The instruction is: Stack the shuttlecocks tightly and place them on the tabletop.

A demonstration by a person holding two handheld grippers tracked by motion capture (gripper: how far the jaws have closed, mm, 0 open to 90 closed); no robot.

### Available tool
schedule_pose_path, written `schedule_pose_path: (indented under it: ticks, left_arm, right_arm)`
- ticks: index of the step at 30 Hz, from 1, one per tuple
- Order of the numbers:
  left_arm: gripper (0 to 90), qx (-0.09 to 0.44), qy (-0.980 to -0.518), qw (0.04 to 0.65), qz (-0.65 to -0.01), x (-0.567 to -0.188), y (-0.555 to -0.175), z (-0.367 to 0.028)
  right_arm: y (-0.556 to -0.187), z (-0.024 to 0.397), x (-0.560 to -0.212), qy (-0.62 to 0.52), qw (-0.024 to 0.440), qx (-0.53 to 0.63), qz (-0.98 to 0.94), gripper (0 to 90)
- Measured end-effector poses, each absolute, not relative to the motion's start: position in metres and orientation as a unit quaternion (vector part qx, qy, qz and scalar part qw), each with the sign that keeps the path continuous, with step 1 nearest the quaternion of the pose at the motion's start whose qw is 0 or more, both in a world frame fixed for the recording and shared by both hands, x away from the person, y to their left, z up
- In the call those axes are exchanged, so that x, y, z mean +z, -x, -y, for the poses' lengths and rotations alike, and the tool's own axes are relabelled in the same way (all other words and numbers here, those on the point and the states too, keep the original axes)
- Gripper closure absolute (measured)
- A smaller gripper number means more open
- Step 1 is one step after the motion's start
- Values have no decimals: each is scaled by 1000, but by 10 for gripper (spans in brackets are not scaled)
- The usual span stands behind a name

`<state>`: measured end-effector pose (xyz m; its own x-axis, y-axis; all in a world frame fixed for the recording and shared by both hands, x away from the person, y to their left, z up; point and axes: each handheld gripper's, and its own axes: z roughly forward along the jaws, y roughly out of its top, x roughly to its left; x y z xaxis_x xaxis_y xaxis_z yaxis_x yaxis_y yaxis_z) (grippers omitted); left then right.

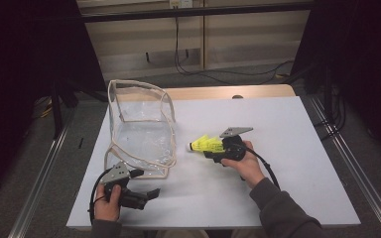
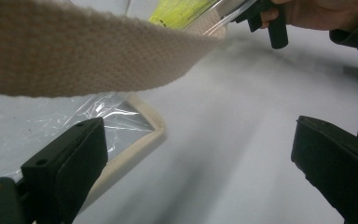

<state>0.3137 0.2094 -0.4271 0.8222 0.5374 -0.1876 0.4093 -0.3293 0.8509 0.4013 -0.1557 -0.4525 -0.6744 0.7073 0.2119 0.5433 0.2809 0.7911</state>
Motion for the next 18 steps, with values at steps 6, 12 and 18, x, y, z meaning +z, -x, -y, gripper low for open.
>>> schedule_pose_path:
  ticks: [6,12,18]
  left_arm:
    - [37,63,-812,501,-291,-427,-314,-209]
    - [37,64,-812,502,-291,-427,-314,-210]
    - [37,64,-810,504,-293,-428,-314,-210]
  right_arm:
    - [-403,154,-453,-395,102,446,-796,584]
    - [-405,154,-453,-403,112,442,-793,668]
    - [-406,154,-453,-404,113,439,-795,772]
